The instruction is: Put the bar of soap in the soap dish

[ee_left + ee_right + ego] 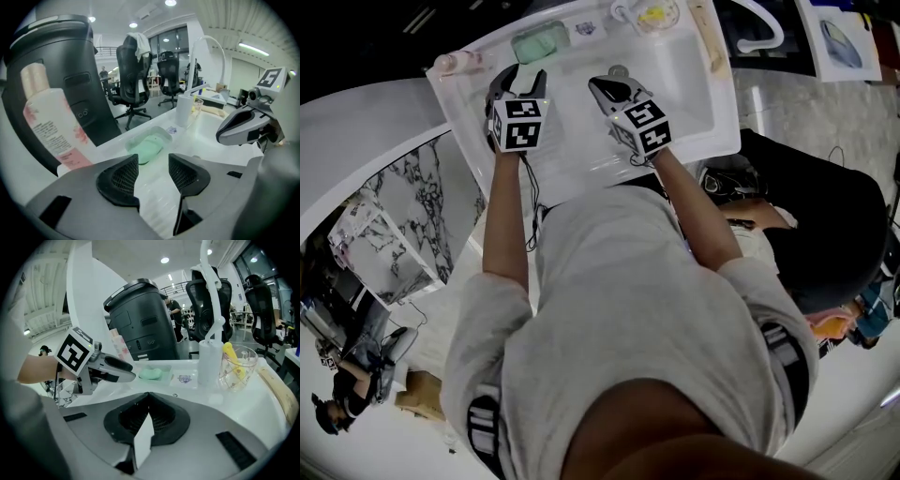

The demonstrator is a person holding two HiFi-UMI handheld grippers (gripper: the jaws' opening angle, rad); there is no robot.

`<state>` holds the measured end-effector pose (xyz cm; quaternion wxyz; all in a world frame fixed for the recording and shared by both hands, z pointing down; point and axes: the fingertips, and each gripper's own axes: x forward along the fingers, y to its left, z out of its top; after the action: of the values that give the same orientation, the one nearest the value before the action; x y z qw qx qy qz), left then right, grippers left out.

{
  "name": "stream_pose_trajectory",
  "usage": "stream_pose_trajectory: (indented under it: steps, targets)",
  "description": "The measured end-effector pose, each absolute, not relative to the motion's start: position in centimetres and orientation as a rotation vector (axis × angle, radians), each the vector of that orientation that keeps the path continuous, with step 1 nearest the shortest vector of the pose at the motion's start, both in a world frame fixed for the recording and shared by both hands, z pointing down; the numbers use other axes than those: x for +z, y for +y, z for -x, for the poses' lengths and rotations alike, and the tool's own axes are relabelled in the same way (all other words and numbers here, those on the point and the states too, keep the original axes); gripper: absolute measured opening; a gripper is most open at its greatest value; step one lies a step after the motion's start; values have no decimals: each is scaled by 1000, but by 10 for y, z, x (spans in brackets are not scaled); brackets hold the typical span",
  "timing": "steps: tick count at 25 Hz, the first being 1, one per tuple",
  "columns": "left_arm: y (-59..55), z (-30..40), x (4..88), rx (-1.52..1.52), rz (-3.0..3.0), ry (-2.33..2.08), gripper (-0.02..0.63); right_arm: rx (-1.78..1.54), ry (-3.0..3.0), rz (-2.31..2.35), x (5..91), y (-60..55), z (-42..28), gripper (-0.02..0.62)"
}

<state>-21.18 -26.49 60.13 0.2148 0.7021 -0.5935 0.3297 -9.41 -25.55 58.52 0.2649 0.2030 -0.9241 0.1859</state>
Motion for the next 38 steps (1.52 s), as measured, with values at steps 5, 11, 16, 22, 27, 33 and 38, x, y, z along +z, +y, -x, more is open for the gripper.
stream_pose_trajectory:
  steps: [5,11,16,22,27,33,38]
  targets:
    - [-228,204,596,726,-1933,-1595,213,469,-2496,-589,573,-236,102,-2]
    - [-184,186,602,675,-1964,-1514,173,445,-2492,-680,563,-211,103,-2]
    - [-151,163,594,597,-1982,-1505,52,445,-2469,-726,558,-193,87,-2]
    - [-141,138,583,580,-2018,-1510,19,426,-2487,-804,546,-194,60,-2]
    - [-136,113,567,541,-1994,-1582,18,388,-2522,-774,533,-180,37,-2]
    - [-110,72,548,516,-1938,-1682,18,371,-2564,-740,518,-150,0,-2]
    - [-84,50,533,455,-1865,-1773,18,319,-2618,-723,497,-135,-29,-2]
